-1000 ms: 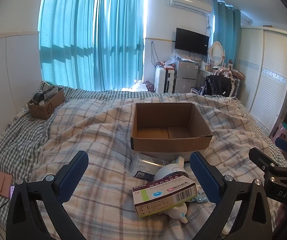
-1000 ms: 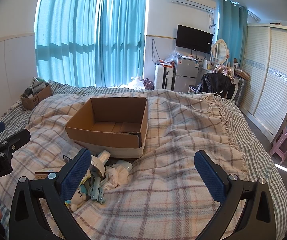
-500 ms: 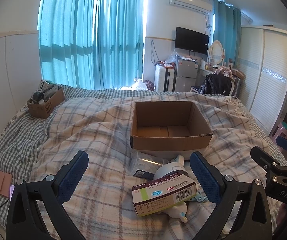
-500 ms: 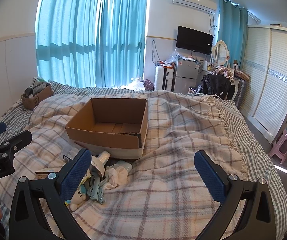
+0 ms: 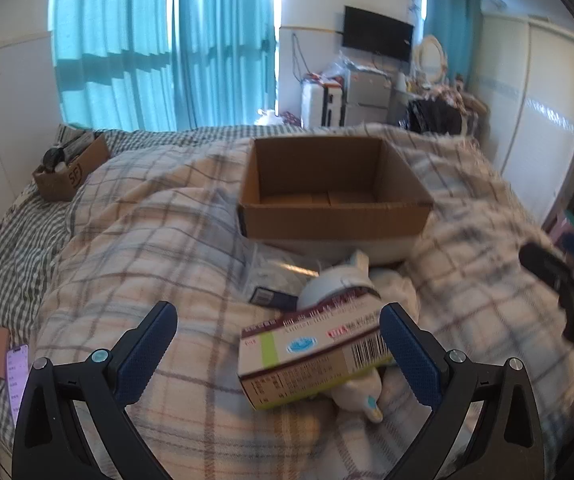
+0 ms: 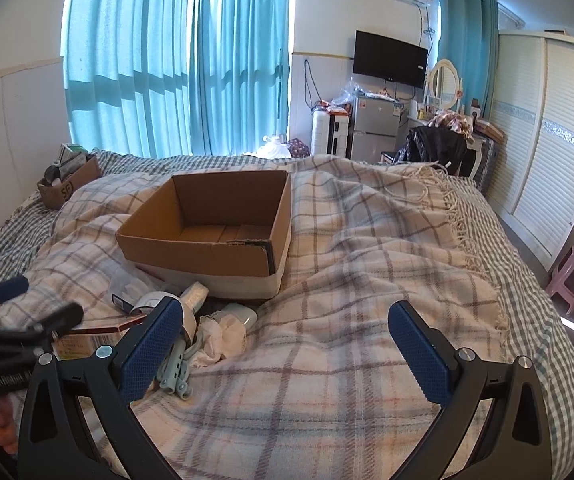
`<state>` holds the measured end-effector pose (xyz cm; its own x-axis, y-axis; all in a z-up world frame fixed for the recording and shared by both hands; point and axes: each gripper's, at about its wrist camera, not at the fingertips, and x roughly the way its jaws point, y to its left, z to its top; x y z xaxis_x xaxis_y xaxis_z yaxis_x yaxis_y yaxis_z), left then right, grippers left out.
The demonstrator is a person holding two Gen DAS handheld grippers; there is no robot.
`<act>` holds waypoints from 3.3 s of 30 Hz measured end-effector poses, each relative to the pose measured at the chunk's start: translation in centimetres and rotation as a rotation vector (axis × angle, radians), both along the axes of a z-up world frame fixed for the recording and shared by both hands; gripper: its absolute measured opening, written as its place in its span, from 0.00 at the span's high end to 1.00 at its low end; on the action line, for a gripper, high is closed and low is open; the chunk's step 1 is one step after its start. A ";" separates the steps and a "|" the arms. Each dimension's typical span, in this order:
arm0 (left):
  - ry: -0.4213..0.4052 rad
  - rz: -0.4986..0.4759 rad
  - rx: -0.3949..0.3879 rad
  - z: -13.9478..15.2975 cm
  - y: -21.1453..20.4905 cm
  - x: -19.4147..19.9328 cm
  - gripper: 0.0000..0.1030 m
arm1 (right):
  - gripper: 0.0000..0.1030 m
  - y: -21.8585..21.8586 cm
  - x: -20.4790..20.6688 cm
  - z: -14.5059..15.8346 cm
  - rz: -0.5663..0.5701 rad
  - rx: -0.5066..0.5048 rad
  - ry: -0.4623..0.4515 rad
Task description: Organize objects
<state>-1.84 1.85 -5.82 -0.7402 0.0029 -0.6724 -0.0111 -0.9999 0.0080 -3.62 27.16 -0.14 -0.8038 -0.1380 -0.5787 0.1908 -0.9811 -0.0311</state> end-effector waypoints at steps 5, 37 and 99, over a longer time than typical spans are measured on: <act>-0.029 -0.050 -0.044 -0.9 0.9 0.9 0.00 | 0.00 0.8 -0.8 -0.8 0.006 -0.031 -0.036; 0.018 -0.084 -0.057 3.1 -3.0 -5.2 0.70 | 0.14 -7.5 -6.0 -2.6 0.209 0.163 -0.158; -0.022 -0.154 0.041 0.6 -0.4 -20.5 0.42 | 0.94 -7.9 -21.0 -1.5 0.278 0.098 -0.172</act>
